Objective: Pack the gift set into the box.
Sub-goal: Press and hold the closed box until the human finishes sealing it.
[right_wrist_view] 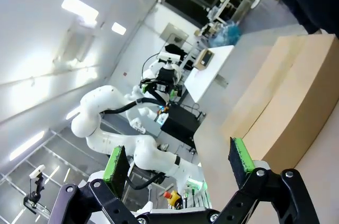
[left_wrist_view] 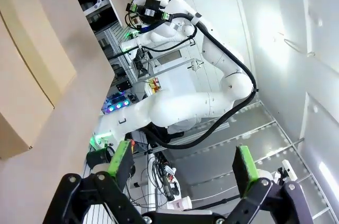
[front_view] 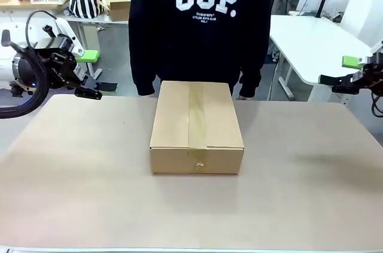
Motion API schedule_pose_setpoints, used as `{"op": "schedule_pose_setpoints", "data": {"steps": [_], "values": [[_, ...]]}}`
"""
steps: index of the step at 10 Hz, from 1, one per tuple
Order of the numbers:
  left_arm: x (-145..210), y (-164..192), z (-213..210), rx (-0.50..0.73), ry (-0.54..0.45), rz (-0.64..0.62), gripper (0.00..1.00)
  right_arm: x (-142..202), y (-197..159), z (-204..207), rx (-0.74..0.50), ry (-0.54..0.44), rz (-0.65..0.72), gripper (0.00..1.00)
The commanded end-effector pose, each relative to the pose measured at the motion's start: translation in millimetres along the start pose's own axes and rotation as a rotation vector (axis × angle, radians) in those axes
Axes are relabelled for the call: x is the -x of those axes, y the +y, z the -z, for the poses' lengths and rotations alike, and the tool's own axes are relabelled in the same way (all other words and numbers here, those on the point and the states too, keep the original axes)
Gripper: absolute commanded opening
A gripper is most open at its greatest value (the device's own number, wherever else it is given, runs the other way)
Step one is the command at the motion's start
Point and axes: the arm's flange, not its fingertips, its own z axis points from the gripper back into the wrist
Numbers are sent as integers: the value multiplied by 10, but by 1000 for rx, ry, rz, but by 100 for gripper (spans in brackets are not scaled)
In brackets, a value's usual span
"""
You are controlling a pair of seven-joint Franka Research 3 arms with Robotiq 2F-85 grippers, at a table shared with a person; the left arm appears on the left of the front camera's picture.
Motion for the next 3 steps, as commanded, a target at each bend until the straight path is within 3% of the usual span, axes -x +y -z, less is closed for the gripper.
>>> {"op": "schedule_pose_setpoints", "data": {"steps": [1, 3], "values": [[-27, -7, -20, 5, -7, 14, 100, 41, 23, -28, 1, 2, 3, 100], [-27, -7, -20, 5, -7, 14, 100, 41, 23, -28, 1, 2, 3, 100]]}}
